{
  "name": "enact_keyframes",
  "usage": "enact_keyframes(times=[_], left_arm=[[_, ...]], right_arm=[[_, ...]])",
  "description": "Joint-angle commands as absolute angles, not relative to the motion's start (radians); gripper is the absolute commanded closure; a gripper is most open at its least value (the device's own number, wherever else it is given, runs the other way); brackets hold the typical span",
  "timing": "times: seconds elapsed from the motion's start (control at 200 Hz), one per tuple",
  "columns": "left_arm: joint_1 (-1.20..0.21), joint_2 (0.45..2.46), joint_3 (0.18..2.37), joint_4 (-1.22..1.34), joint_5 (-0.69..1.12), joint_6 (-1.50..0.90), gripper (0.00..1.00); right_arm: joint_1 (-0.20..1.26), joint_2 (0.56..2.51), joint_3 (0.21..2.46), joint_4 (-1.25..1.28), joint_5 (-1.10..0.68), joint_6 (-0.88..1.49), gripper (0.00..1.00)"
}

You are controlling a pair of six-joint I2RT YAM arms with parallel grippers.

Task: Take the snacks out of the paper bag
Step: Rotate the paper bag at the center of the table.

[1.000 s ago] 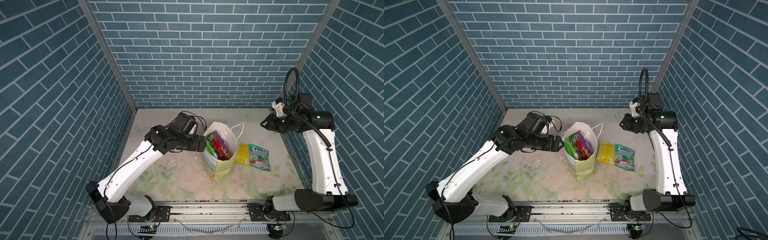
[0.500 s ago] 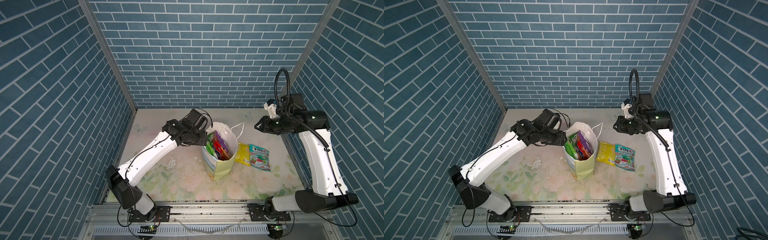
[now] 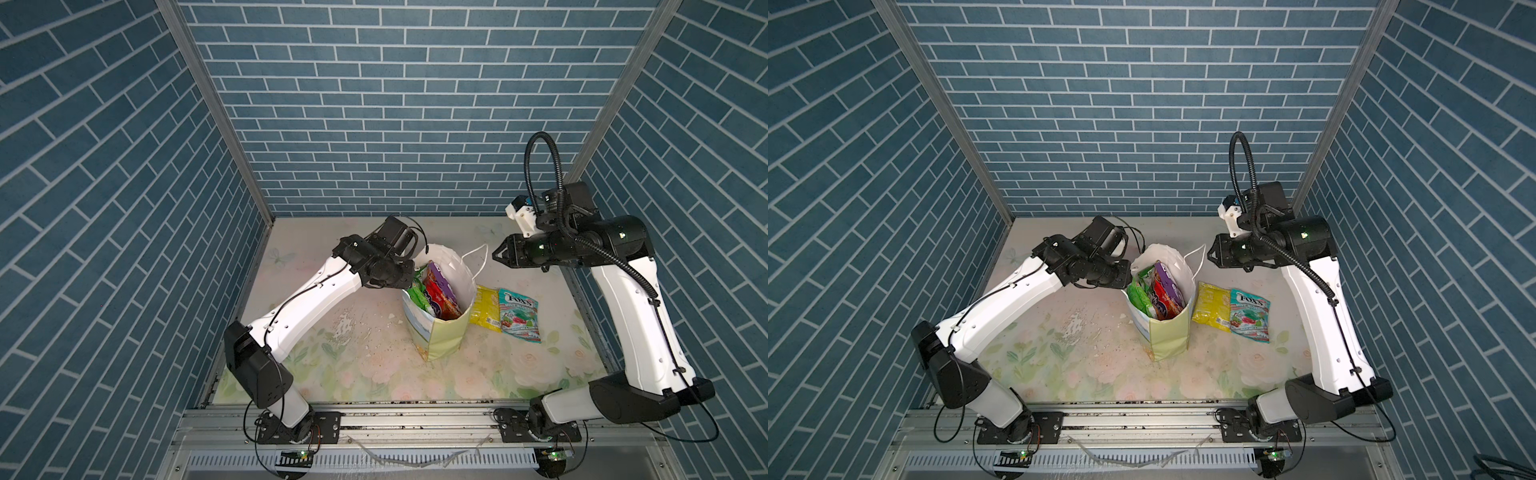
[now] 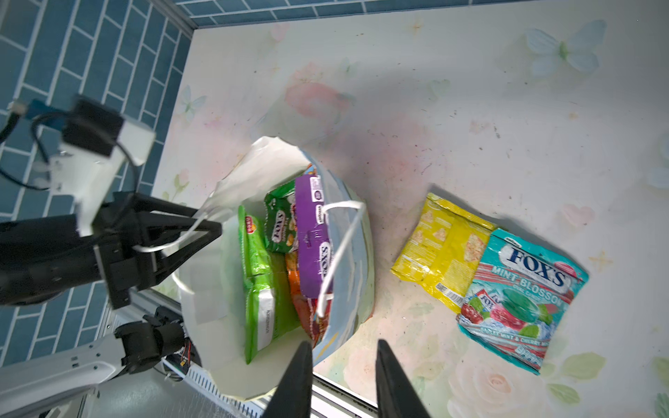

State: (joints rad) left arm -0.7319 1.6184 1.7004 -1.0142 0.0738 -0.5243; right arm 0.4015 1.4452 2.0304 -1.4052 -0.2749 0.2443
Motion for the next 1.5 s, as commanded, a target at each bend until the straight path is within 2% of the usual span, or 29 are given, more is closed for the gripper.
enact_keyframes(times=[0.0,0.07,0.21,0.29,0.66,1.03,1.195,1.495], left_arm=[[-0.721,1.645,1.737,-1.02,0.087,-0.493,0.8],[-0.721,1.652,1.744,-1.017,0.089,-0.485,0.87],[-0.719,1.66,1.764,-1.019,0.077,-0.462,0.89],[-0.712,1.662,1.768,-1.015,0.073,-0.449,0.94],[-0.666,1.735,1.874,-1.031,0.071,-0.37,0.94],[-0.66,1.81,1.994,-1.084,0.126,-0.337,0.93],[-0.657,1.789,1.966,-1.081,0.119,-0.326,0.83],[-0.626,1.744,1.944,-1.097,0.089,-0.314,0.52]], right_arm=[[0.453,1.461,2.07,-1.426,-0.293,0.217,0.69],[0.49,1.471,2.071,-1.416,-0.303,0.226,0.69],[0.556,1.504,2.048,-1.41,-0.297,0.233,0.69],[0.58,1.521,2.022,-1.401,-0.268,0.24,0.69],[0.628,1.592,1.997,-1.341,-0.226,0.312,0.69],[0.761,1.729,2.07,-1.326,-0.067,0.425,0.69],[0.786,1.752,2.052,-1.257,-0.108,0.483,0.69],[0.789,1.727,1.993,-1.179,-0.098,0.548,0.68]])
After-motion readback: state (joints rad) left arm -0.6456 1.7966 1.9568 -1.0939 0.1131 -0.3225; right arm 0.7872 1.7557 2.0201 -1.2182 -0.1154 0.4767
